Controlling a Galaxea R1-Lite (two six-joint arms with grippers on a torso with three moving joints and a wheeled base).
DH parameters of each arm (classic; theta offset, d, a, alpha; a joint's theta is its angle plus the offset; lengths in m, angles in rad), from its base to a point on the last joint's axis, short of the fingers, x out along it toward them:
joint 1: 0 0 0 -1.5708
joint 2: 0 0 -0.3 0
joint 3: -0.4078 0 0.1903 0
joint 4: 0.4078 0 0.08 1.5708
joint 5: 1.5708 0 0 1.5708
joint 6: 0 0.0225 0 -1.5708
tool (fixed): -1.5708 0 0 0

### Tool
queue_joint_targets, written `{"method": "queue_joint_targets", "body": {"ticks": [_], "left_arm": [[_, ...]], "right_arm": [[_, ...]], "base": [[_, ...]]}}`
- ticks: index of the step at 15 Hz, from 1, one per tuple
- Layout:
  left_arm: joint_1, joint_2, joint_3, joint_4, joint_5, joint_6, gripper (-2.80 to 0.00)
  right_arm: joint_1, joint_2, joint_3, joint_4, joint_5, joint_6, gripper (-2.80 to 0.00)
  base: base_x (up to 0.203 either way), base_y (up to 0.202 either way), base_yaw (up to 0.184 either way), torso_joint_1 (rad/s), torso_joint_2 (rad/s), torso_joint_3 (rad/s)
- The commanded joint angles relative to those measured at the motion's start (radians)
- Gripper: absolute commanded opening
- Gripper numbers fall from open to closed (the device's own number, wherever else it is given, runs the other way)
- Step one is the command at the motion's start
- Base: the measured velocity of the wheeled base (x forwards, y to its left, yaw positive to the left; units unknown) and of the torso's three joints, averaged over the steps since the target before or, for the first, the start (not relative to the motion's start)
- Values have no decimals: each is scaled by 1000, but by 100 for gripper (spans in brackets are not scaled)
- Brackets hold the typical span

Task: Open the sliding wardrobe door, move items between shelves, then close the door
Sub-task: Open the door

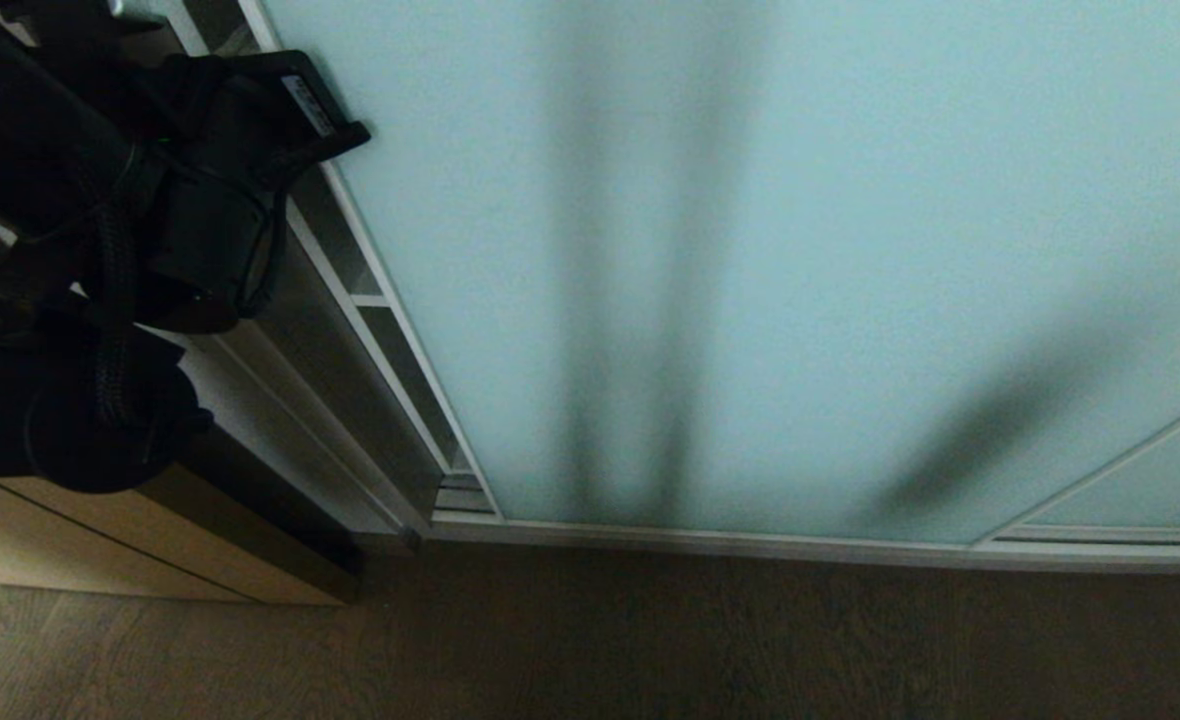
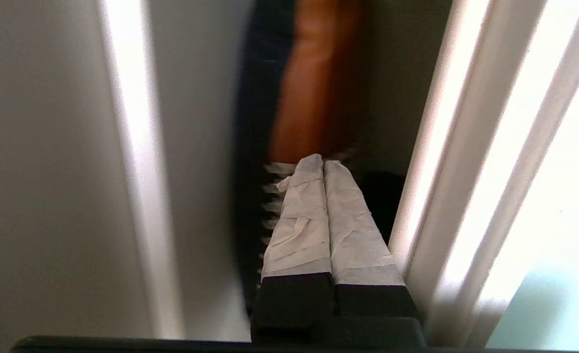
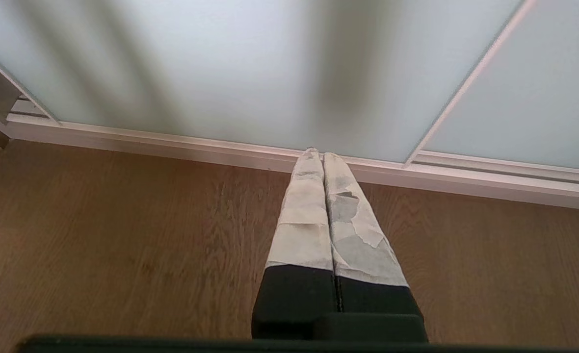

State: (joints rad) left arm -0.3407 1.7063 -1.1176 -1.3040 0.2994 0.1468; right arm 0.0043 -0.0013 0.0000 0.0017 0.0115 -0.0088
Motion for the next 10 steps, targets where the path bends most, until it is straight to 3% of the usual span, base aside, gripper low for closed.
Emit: {"method": "queue_joint_targets", "body": {"ticks": [1,10], "left_arm": [[-35,45,-11,-4,-4,-1,-280],[-255,177,-108,-21,12,-2,-280]], "right_arm": [[0,-2,2,0,-1,0,-280],[0,-2,2,0,1,0,-280]], "base": [[0,0,0,0,0,0],[0,0,0,0,0,0]]}}
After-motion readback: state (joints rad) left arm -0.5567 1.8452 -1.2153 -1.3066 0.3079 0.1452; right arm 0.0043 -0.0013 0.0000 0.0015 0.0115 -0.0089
